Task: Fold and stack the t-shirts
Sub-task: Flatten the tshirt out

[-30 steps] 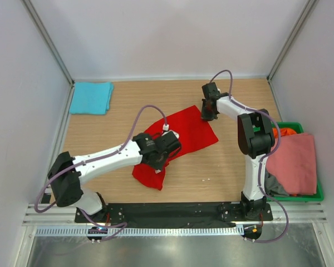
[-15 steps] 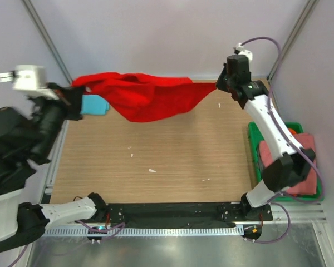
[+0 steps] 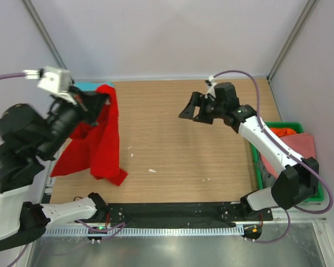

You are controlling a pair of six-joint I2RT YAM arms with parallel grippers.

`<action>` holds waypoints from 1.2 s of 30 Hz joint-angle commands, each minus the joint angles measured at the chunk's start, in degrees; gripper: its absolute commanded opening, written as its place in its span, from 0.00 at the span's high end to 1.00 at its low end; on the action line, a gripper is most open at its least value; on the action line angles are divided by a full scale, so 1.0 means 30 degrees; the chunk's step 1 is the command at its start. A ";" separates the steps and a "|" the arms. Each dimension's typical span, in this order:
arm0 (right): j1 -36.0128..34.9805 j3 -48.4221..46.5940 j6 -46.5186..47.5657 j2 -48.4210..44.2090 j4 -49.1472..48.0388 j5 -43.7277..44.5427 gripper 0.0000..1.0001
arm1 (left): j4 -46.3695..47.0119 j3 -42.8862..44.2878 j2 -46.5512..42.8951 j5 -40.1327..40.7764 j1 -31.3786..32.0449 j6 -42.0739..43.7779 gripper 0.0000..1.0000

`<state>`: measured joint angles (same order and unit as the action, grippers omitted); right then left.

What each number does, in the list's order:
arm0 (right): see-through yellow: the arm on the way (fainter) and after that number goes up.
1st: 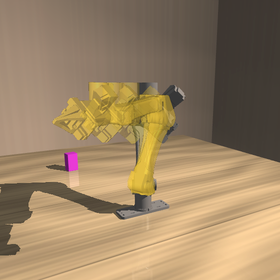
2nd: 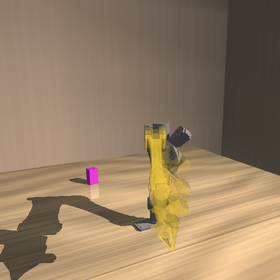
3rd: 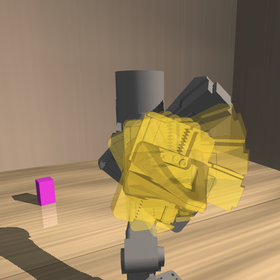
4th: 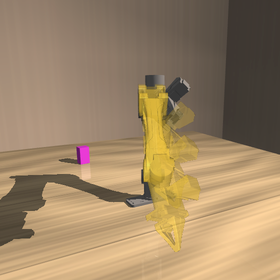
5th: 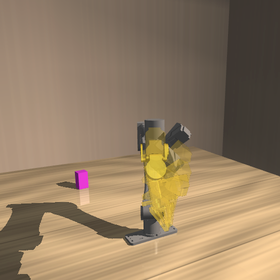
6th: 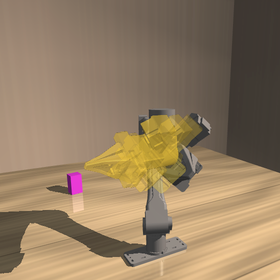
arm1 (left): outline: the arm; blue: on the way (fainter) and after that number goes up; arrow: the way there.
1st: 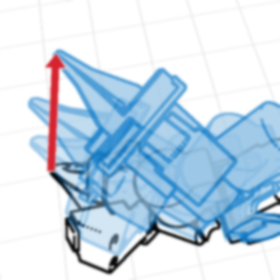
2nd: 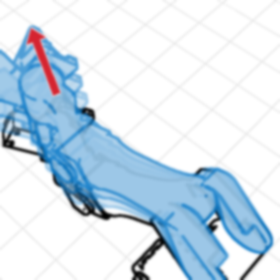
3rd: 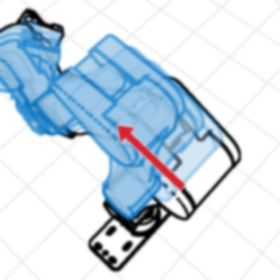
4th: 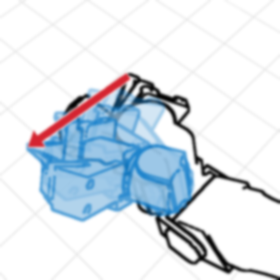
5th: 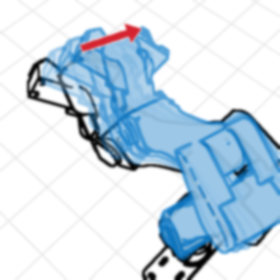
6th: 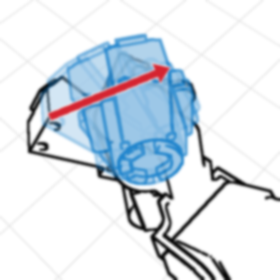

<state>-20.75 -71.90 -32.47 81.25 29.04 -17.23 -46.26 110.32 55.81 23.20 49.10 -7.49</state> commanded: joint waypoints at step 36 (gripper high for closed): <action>-1.3649 -0.0876 0.2942 -0.4819 -0.7013 0.8617 0.33 | -0.1864 -0.0769 0.4658 -0.6796 0.0010 -0.6323 1.00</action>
<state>-61.34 -73.06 -23.33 67.46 11.20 7.94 -52.86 104.99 70.24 4.27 49.10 -25.85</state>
